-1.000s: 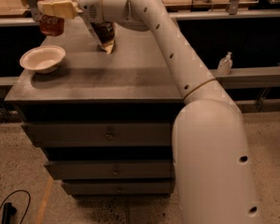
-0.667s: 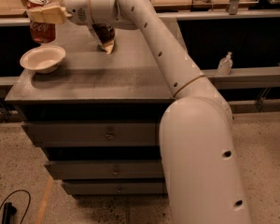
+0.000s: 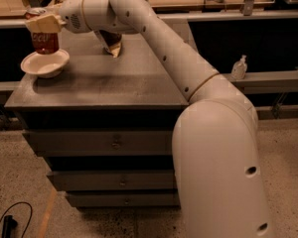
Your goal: Place coke can into paper bowl
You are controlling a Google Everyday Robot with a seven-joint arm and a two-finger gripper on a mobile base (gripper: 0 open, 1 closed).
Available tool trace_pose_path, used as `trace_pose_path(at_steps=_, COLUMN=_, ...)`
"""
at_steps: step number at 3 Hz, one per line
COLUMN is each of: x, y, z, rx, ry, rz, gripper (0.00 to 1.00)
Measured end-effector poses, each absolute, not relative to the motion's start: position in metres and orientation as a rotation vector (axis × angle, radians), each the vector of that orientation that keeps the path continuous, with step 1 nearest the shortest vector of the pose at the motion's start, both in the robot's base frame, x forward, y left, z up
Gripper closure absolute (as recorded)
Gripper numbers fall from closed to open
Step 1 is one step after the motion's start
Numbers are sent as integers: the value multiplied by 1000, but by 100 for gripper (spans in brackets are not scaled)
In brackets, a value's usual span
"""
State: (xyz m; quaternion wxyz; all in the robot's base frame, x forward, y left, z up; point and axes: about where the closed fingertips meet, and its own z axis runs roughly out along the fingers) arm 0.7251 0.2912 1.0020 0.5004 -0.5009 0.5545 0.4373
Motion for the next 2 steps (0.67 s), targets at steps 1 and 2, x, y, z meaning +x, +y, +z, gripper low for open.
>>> trace_pose_path(at_steps=1, x=727, y=307, z=1000, rx=-1140, ry=1349, rz=1046, gripper=100)
trace_pose_path(at_steps=2, x=732, y=318, z=996, rx=-1095, ry=1345, rz=1004, gripper=100)
